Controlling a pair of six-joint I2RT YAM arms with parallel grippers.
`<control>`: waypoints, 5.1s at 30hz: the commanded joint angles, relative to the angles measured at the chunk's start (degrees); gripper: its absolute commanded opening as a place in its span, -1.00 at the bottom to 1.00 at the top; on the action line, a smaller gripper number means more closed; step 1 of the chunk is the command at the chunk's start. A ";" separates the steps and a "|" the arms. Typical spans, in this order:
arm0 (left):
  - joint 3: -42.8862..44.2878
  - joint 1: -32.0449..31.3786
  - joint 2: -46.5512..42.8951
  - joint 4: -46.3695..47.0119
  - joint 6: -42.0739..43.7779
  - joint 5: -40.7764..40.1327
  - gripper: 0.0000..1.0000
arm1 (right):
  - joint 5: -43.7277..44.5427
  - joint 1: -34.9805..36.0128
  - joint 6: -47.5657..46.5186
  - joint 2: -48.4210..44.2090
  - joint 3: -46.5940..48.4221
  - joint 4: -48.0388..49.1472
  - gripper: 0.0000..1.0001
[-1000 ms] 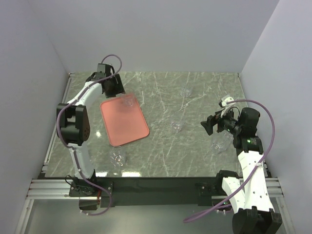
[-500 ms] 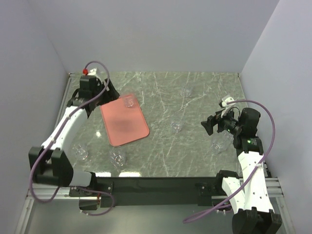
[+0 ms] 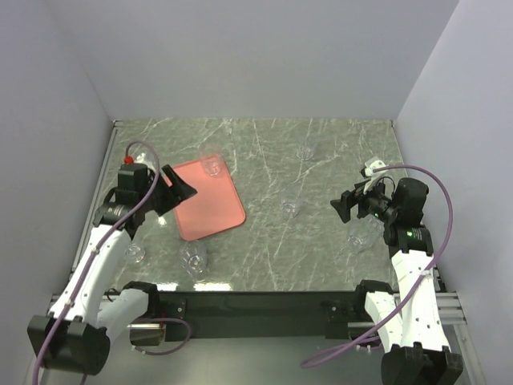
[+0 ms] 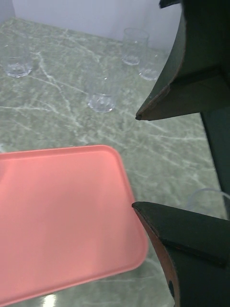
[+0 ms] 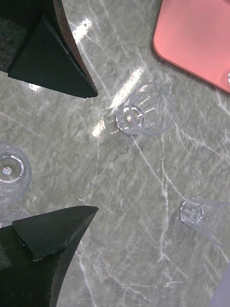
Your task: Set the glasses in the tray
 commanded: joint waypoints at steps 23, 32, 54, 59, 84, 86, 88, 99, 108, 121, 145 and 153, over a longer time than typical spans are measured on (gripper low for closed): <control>-6.96 -8.61 -9.96 -16.01 -16.62 -0.30 0.47 | 0.43 -0.41 -0.36 -2.11 -0.45 1.96 1.00; -3.88 -16.87 -4.69 -20.76 -22.42 -7.61 0.45 | 0.69 -0.50 -0.45 -2.29 -0.45 2.05 1.00; 1.66 -31.38 15.61 -24.37 -28.41 -20.97 -0.68 | 1.40 -0.50 -0.71 -2.73 -0.45 1.96 1.00; 2.62 -32.09 17.64 -25.76 -26.12 -23.25 -0.99 | 1.31 -0.50 -0.71 -2.82 -0.45 1.96 1.00; 17.03 -17.43 20.44 -9.26 15.71 -22.65 -0.99 | 1.13 -0.50 -0.80 -2.91 -0.72 1.96 1.00; 19.23 -15.92 22.46 -7.77 18.25 -22.38 -0.99 | 1.22 -0.50 -0.71 -2.91 -0.63 1.96 1.00; 21.59 -14.69 25.97 -6.80 19.84 -22.90 -0.99 | 1.13 -0.58 -0.71 -2.82 -0.72 1.96 1.00; 33.90 -8.80 43.38 -4.95 25.38 -22.99 -0.99 | 1.13 -0.94 -0.80 -2.82 -0.72 2.05 1.00; 41.20 -6.43 50.50 -6.26 27.06 -21.94 -0.99 | 1.13 -0.94 -0.89 -2.73 -0.72 1.96 1.00; 49.21 -5.98 57.89 -9.87 26.71 -19.83 -0.99 | 1.22 -1.11 -0.97 -2.47 -0.72 2.05 1.00; 44.30 -5.98 46.40 -6.19 25.30 -19.57 0.13 | 0.96 -1.20 -1.33 -1.77 -0.89 1.87 1.00; 25.50 -5.20 27.59 4.45 23.72 -17.28 0.34 | -4.92 -1.20 -2.20 -0.01 -1.24 1.43 1.00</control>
